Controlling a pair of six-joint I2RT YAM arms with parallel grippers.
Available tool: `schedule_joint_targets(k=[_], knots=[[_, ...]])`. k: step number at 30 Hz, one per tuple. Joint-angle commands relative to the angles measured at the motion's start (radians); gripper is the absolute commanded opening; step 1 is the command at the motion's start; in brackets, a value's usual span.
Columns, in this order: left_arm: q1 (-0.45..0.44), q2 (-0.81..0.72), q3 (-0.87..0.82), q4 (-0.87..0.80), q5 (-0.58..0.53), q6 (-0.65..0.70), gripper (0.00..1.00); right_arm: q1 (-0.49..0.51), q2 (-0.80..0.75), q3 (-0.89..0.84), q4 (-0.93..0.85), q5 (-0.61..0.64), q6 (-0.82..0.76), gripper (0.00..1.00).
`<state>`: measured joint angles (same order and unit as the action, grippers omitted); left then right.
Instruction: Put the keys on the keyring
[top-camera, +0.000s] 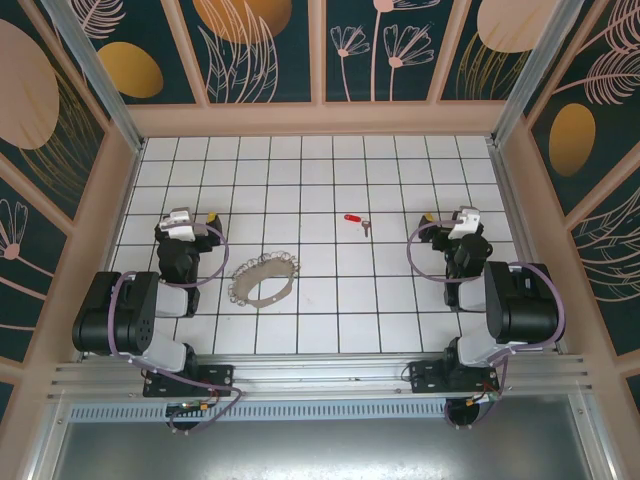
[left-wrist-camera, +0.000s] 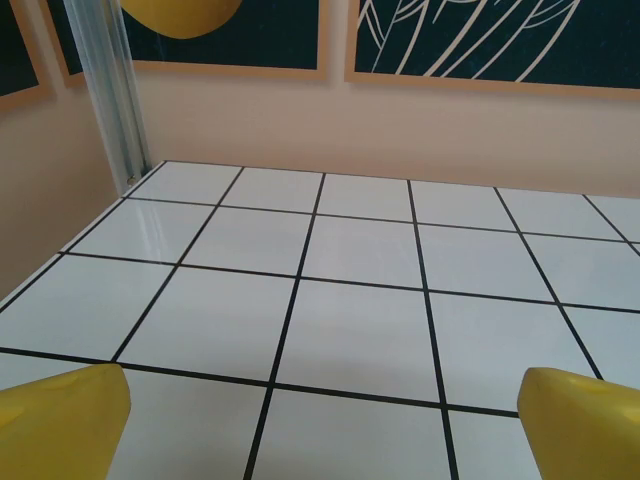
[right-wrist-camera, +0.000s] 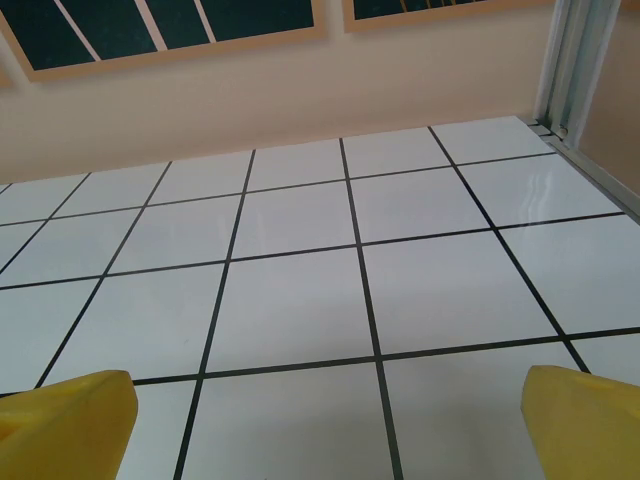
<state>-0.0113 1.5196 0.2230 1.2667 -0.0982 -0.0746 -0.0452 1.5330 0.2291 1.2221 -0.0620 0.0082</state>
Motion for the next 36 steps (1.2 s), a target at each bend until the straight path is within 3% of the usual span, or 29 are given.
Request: schedule_joint_targets(k=[1, 21, 30, 36], knots=[[0.007, 0.001, 0.013, 0.005, -0.011, 0.005, 0.99, -0.005, 0.005, 0.011, 0.010, -0.020, 0.000, 0.99], [0.007, -0.004, 0.012, 0.008, -0.014, 0.003, 0.99, -0.007, 0.004, 0.010, 0.015, -0.024, 0.003, 0.99], [0.005, -0.127, 0.095, -0.237, -0.030, 0.000, 0.99, -0.005, -0.165, 0.115, -0.325, -0.019, 0.031, 0.99], [0.006, -0.221, 0.182, -0.478, -0.014, -0.085, 0.98, -0.013, -0.275, 0.186, -0.565, 0.109, 0.248, 0.99]])
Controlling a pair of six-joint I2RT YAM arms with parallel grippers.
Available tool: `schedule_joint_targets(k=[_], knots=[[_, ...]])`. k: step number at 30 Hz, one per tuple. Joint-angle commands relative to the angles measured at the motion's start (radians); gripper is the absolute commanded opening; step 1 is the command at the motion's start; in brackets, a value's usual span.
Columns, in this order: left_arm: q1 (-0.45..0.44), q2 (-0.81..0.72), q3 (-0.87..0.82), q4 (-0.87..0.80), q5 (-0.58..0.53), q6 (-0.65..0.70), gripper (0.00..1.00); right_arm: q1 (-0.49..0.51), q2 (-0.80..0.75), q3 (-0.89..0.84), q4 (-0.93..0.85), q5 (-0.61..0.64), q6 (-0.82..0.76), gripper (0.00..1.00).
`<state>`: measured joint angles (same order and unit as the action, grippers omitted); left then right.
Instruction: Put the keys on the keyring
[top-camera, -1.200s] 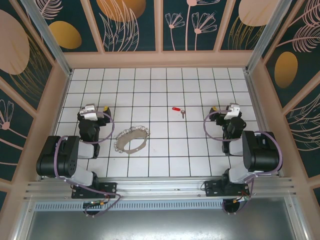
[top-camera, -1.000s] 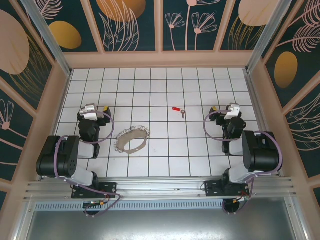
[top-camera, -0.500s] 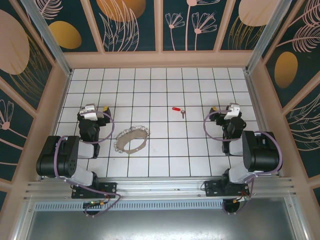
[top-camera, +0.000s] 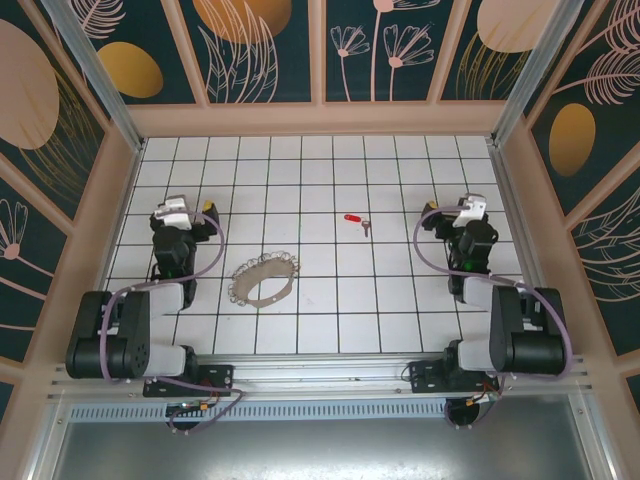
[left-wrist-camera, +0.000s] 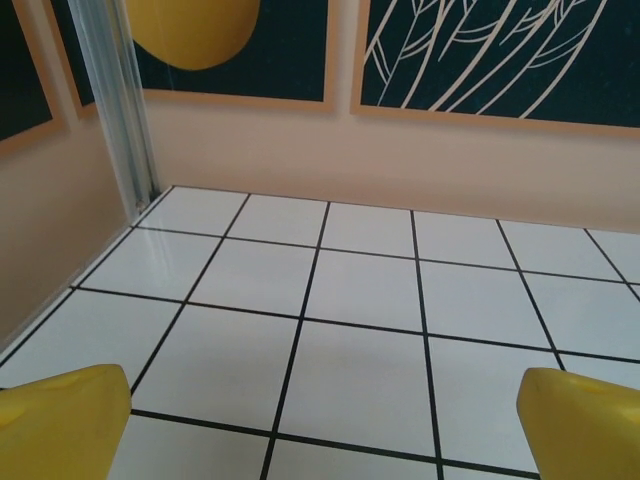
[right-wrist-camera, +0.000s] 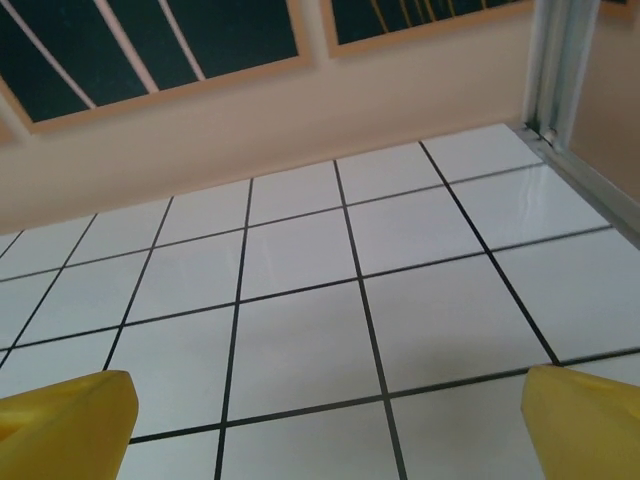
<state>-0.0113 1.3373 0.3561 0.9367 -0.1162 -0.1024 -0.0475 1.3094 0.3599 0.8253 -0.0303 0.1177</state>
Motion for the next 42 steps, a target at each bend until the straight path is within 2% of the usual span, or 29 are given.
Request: schedule_joint_targets(k=[1, 3, 7, 12, 15, 20, 26, 28, 34, 42], knots=[[0.006, -0.053, 0.071, -0.190, 0.021, -0.094, 0.98, -0.016, -0.065, 0.078, -0.232, 0.112, 0.193, 0.99], [0.005, -0.074, 0.114, -0.272, 0.054, -0.183, 0.98, -0.025, -0.082, 0.111, -0.311, 0.089, 0.231, 0.99], [-0.011, -0.112, 0.181, -0.401, 0.121, -0.330, 0.99, -0.022, -0.109, 0.135, -0.389, -0.056, 0.249, 0.99], [-0.107, -0.160, 0.233, -0.554, 0.168, -0.403, 0.99, 0.041, -0.110, 0.139, -0.458, -0.176, 0.272, 0.91], [-0.166, -0.192, 0.235, -0.620, 0.206, -0.420, 0.98, 0.122, -0.132, 0.122, -0.497, -0.153, 0.298, 0.89], [-0.228, -0.281, 0.172, -0.665, 0.224, -0.470, 0.98, 0.308, -0.210, 0.076, -0.553, -0.021, 0.374, 0.90], [-0.340, -0.301, 0.157, -0.739, 0.227, -0.451, 0.97, 0.444, -0.268, 0.020, -0.571, -0.006, 0.425, 0.90], [-0.378, -0.285, 0.167, -0.786, 0.227, -0.431, 0.98, 0.468, -0.288, -0.008, -0.547, -0.049, 0.438, 0.89], [-0.499, -0.214, 0.181, -0.840, 0.255, -0.422, 0.97, 0.499, -0.300, -0.018, -0.578, -0.074, 0.476, 0.86], [-0.615, -0.147, 0.217, -0.940, 0.197, -0.385, 0.98, 0.524, -0.299, -0.031, -0.561, -0.087, 0.513, 0.85]])
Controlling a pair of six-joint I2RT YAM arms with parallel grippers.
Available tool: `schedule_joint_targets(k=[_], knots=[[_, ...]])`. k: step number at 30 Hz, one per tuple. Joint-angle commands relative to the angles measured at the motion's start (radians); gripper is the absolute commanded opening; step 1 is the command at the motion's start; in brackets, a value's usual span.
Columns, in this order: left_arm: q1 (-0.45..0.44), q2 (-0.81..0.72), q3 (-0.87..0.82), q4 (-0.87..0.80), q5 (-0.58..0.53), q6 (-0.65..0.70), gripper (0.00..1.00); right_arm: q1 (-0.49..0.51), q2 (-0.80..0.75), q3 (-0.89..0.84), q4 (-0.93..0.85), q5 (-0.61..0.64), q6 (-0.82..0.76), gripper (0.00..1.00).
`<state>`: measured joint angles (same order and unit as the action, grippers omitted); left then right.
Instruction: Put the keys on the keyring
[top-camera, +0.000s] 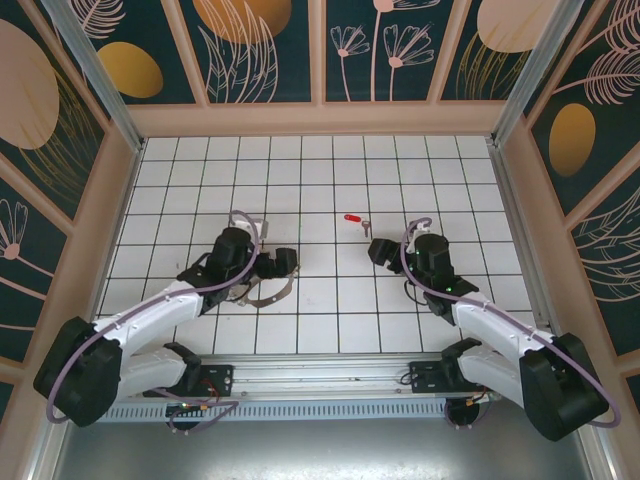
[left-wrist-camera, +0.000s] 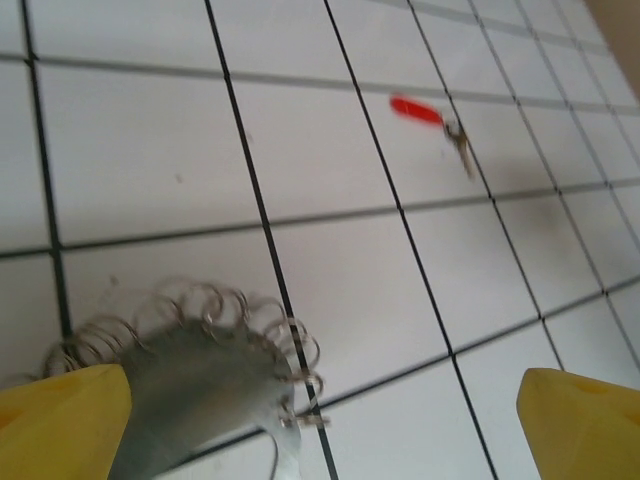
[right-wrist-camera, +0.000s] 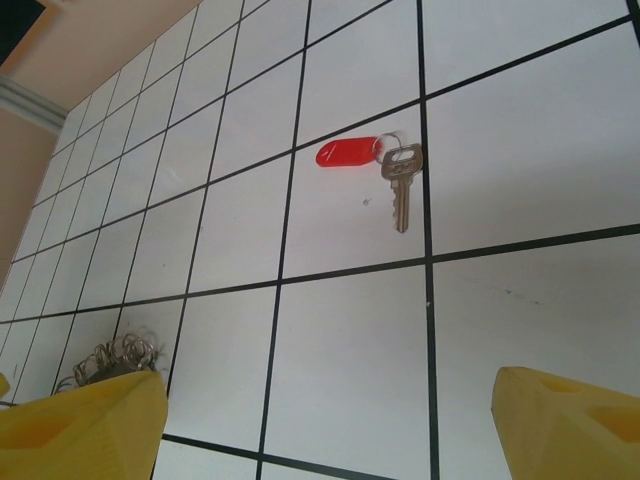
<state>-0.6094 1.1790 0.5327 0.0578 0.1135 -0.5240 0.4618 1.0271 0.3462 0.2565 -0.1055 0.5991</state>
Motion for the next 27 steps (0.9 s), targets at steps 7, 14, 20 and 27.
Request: schedule_joint_targets(k=[7, 14, 20, 27], knots=[[-0.042, 0.104, 0.102, -0.134, -0.056, 0.114, 0.90, 0.022, -0.009, -0.018, 0.006, 0.014, 0.028, 0.85], [-0.064, 0.195, 0.152, -0.165, -0.029, 0.162, 0.69, 0.021, 0.036, -0.007, 0.009, 0.033, 0.028, 0.85], [-0.101, 0.245, 0.174, -0.184, -0.035, 0.189, 0.58, 0.021, 0.068, -0.001, 0.016, 0.038, 0.036, 0.85], [-0.121, 0.294, 0.190, -0.192, -0.066, 0.204, 0.45, 0.023, 0.087, 0.014, 0.016, 0.038, 0.039, 0.85]])
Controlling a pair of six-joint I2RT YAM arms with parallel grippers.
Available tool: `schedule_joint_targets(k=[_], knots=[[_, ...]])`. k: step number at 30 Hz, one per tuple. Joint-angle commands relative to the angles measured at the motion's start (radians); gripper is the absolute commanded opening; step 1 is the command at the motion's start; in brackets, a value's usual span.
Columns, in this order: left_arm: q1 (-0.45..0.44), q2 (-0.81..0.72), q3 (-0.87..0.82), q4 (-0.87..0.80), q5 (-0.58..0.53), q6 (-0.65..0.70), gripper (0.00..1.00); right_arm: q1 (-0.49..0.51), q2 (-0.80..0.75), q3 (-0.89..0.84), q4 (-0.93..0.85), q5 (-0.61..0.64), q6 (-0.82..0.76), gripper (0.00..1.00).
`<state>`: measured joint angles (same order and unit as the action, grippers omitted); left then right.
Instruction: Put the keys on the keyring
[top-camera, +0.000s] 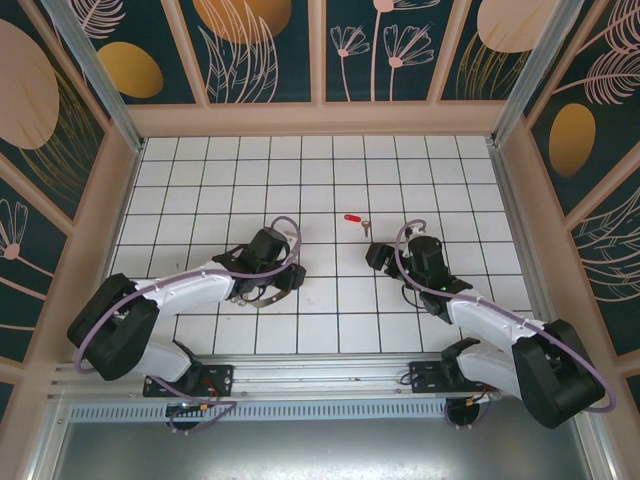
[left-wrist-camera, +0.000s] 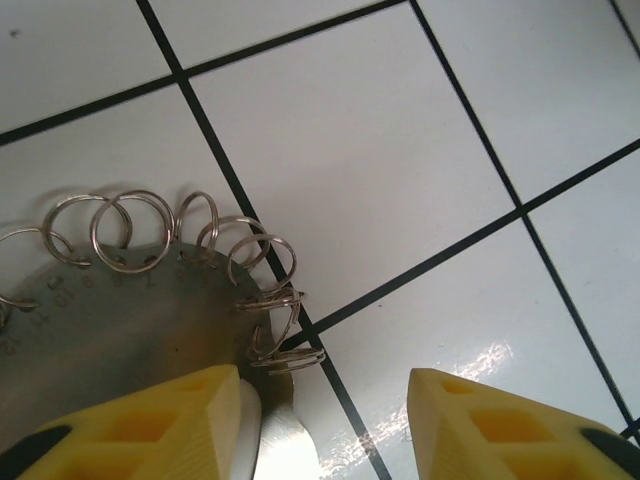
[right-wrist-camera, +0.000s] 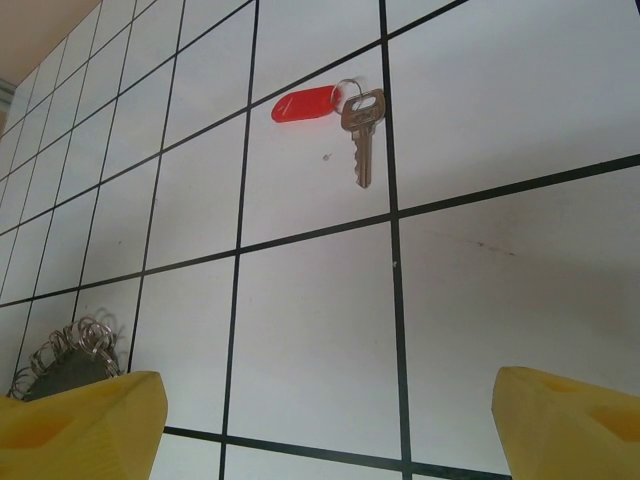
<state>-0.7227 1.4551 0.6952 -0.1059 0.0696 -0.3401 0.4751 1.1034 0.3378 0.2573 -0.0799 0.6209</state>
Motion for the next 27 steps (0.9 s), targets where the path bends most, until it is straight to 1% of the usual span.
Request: schedule_joint_targets(k=[1, 16, 27], knots=[[-0.011, 0.022, 0.029, -0.030, -0.026, 0.023, 0.43, 0.010, 0.013, 0.024, 0.016, 0.012, 0.017, 0.85], [-0.021, 0.053, 0.026, -0.006, -0.066, 0.028, 0.43, 0.019, 0.044, 0.039, 0.034, 0.005, 0.019, 0.85], [-0.021, 0.082, 0.029, 0.015, -0.055, 0.035, 0.42, 0.023, 0.050, 0.037, 0.034, 0.009, 0.018, 0.85]])
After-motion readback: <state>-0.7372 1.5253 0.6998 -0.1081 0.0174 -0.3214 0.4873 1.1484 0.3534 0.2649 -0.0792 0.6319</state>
